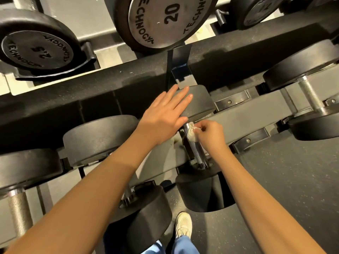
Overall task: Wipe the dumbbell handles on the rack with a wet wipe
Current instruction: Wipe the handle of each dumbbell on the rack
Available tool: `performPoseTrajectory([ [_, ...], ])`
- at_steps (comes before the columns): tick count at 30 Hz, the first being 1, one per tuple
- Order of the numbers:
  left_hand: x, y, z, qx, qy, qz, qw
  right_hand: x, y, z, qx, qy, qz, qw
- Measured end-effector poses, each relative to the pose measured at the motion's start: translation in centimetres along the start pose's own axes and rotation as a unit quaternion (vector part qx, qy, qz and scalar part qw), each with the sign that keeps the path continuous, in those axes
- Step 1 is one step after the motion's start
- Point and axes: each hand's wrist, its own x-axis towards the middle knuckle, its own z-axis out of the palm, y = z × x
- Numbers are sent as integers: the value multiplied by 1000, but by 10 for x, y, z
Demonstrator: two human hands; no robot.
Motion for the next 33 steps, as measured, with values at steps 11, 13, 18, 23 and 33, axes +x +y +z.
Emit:
performPoseTrajectory([
  [11, 7, 9, 11, 45, 17, -29, 998, -25, 11, -18, -160, -118, 26, 980],
  [13, 6, 9, 13, 54, 15, -32, 998, -20, 6, -14, -39, -80, 15, 996],
  [18, 6, 9, 13, 50, 21, -33, 998, -15, 10, -9, -18, -59, 9, 998],
  [23, 6, 8, 14, 44, 29, -34, 998, -24, 24, -12, -195, -135, 11, 971],
  [33, 6, 8, 15, 45, 44, -35, 997, -3, -2, 5, -7, -21, 20, 1000],
])
